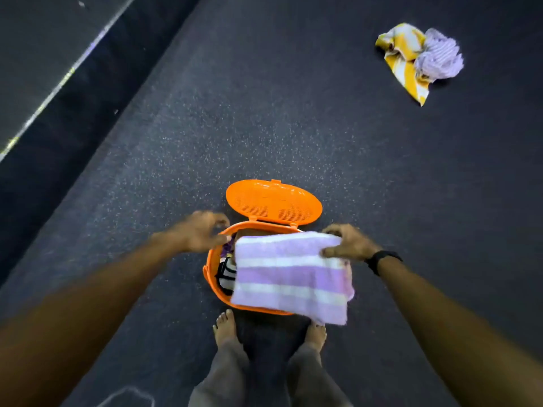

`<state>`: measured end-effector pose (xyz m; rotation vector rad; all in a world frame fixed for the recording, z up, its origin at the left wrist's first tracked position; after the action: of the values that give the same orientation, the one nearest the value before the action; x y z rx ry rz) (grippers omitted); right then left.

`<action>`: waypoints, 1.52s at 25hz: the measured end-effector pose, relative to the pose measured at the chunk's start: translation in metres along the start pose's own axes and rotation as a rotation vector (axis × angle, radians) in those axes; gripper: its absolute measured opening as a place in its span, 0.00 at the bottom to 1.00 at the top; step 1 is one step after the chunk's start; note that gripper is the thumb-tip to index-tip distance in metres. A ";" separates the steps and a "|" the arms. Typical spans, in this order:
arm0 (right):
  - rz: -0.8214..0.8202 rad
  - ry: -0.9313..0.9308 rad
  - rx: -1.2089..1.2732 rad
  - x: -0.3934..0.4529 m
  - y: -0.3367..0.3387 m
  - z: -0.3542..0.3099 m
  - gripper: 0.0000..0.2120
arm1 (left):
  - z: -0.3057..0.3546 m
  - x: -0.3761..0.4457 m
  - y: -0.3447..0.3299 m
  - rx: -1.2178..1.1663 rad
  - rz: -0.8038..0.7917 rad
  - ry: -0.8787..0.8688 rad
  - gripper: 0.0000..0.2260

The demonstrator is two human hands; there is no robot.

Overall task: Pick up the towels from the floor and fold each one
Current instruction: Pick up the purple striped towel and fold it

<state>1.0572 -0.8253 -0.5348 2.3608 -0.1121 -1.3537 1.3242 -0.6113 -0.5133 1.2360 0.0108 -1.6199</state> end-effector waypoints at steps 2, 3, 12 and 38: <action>-0.043 0.001 -0.081 0.062 -0.024 0.032 0.28 | -0.027 0.054 -0.051 0.079 -0.032 0.007 0.20; -0.055 0.002 -0.168 0.093 -0.042 0.050 0.34 | -0.039 0.081 -0.077 0.142 -0.055 0.021 0.23; -0.019 0.133 -0.567 0.237 -0.191 0.140 0.52 | -0.106 0.250 -0.214 0.633 -0.040 -0.142 0.57; 0.021 0.157 -0.528 0.196 -0.140 0.115 0.48 | -0.067 0.208 -0.160 0.554 -0.056 -0.066 0.50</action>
<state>1.0442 -0.7865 -0.7986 1.9946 0.2375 -1.0245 1.2743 -0.6490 -0.7762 1.6044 -0.4767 -1.7737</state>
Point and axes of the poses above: each hand's wrist, its own x-axis towards the middle knuckle, its own y-axis out of the back of the hand, z = x × y, the point moved 2 cm from there along x, towards the middle knuckle, and after that the axes turned 8 degrees about -z, right-handed, at the moved point
